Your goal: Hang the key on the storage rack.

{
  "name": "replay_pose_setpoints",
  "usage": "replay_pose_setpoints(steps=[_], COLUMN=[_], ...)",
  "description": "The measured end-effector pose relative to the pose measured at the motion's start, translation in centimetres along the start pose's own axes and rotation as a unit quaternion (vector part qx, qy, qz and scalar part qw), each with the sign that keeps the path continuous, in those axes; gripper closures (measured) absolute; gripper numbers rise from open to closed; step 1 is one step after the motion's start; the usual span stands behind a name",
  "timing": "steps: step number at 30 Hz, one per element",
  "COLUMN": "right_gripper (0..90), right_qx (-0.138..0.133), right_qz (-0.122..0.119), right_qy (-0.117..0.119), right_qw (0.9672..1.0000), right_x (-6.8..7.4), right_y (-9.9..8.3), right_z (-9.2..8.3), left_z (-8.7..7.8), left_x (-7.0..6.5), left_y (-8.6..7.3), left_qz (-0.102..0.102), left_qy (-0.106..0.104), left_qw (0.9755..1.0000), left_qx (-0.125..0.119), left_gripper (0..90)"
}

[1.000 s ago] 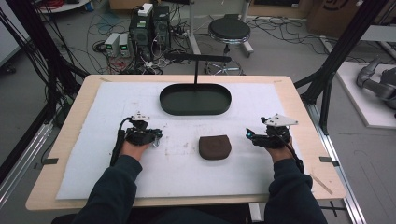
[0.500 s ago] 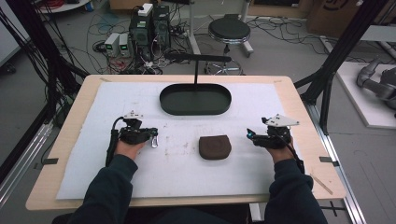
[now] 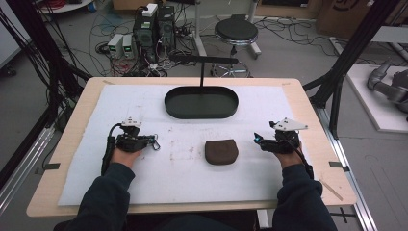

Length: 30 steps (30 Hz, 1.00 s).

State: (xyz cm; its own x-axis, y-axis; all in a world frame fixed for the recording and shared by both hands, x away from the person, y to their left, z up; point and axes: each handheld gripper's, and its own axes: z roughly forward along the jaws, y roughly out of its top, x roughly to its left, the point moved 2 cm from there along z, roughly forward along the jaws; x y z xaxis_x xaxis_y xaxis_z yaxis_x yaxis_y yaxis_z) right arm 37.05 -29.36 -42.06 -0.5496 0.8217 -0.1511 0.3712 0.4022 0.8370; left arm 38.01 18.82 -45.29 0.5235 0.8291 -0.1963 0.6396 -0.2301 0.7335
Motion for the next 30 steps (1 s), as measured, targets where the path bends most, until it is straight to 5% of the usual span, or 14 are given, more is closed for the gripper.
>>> replay_pose_setpoints(steps=[7, 14, 25, 30], right_gripper=[24.3, 24.3, 24.3, 24.3], right_qx=[0.001, 0.0, -0.005, -0.008], right_qz=[0.0, 0.003, 0.003, 0.003], right_qy=[0.0, -0.001, -0.001, 0.0], right_qw=[1.0, 1.0, 1.0, 1.0], right_x=[0.0, 0.0, -0.2, -0.2], right_y=[0.0, 0.0, 0.0, 0.0], right_z=[0.0, -0.1, -0.1, -0.1], left_z=[-0.2, -1.3, -3.2, -3.0], left_x=[0.1, -0.1, -0.3, -0.1], left_y=[0.1, 1.3, 7.1, 9.9], left_qz=[0.009, 0.01, 0.062, 0.06], left_qy=[0.002, -0.028, -0.045, -0.049], left_qw=[0.9999, 0.9979, 0.9847, 0.983], left_qx=[0.007, -0.058, -0.157, -0.167], left_gripper=[88.0, 88.1, 88.1, 88.1])
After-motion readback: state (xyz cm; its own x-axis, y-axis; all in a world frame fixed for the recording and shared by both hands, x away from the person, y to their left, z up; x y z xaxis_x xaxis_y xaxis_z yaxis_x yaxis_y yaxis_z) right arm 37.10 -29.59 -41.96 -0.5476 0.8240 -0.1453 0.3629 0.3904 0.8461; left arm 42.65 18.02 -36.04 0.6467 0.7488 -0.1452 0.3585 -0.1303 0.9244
